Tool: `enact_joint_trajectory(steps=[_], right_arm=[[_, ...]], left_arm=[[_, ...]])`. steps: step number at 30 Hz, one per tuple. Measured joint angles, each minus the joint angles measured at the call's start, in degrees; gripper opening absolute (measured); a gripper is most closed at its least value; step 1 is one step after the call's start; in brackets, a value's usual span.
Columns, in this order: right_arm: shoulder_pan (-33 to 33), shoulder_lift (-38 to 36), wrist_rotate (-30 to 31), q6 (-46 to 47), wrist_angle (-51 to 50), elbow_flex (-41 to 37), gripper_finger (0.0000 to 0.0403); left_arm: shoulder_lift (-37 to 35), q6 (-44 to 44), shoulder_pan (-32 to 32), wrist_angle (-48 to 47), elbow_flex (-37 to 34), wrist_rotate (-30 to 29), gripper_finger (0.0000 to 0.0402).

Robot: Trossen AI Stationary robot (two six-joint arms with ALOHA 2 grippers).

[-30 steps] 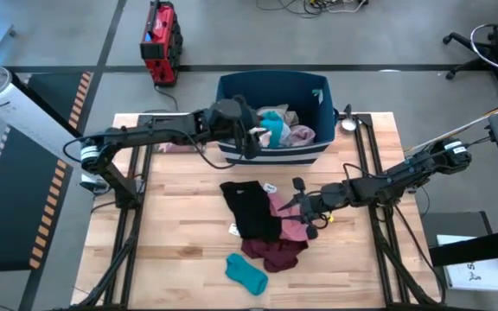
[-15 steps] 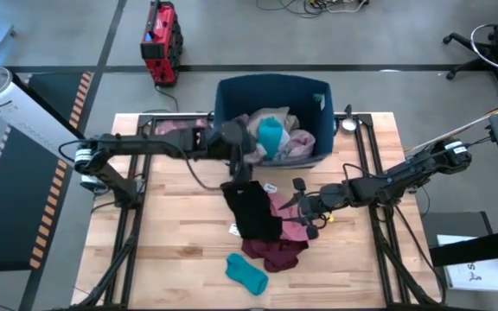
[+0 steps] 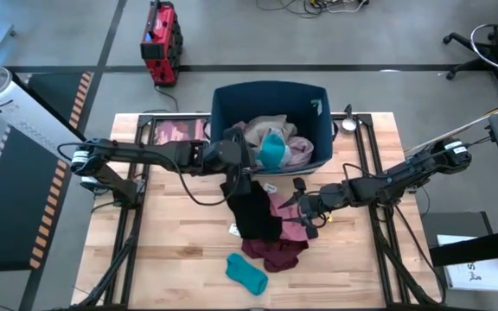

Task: Sort clothes
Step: Put the black shorts into the blue bin

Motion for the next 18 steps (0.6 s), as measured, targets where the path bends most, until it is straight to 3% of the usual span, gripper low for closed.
enact_joint_trajectory(steps=[11, 18], right_arm=[[-0.19, 0.0, 1.76, -1.77, 1.05, 0.0, 0.0176], [-3.68, 0.0, 25.35, -7.09, 1.61, 0.07, 0.0148]], left_arm=[[-8.34, 1.11, -0.41, 3.16, -0.07, 0.59, 0.0331], [-11.17, 0.28, -3.67, 3.1, -0.07, 0.87, 0.0331]])
